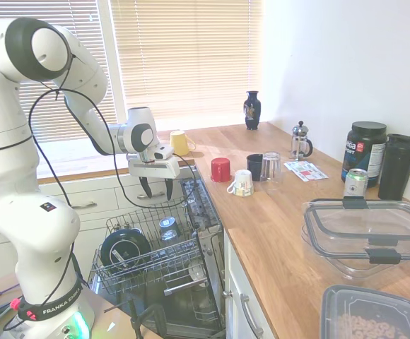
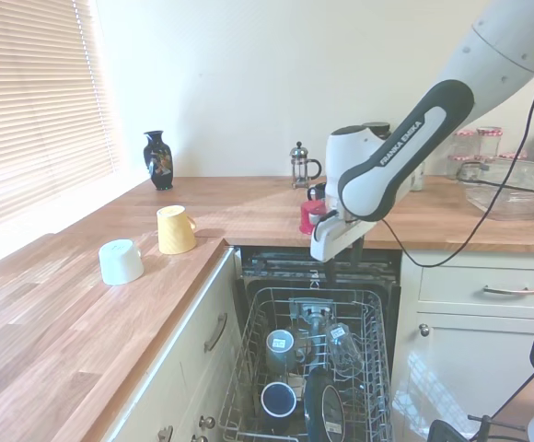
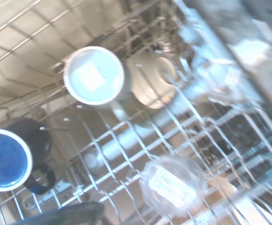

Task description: Unload the gray mug from the dishwasher

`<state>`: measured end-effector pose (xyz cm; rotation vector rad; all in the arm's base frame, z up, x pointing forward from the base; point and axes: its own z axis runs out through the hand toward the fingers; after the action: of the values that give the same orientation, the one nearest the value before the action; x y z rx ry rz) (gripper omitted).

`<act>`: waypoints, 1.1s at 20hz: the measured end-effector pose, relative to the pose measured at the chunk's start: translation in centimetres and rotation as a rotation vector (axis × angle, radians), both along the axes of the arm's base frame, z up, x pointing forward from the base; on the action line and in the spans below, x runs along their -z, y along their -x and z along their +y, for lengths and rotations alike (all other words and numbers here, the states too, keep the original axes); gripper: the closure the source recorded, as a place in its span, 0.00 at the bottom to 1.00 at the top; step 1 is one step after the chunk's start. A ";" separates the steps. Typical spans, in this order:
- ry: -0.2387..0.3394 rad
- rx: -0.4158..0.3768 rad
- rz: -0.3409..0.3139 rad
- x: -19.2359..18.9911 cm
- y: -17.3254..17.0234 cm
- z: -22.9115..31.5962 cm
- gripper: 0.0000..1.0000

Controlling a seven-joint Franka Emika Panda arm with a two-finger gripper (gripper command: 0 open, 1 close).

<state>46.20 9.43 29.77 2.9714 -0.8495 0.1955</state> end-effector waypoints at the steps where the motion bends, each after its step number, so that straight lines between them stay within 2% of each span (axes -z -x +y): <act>1: 0.004 -0.035 0.006 0.7 -0.5 0.6 0.00; 9: 0.023 -0.223 0.028 6.3 -4.4 3.1 0.00; 15: 0.016 -0.278 0.056 11.1 -5.2 5.4 0.00; 22: 0.017 -0.320 0.079 14.5 -6.8 6.0 0.00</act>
<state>52.97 15.46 15.29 3.0572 -0.3581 0.0943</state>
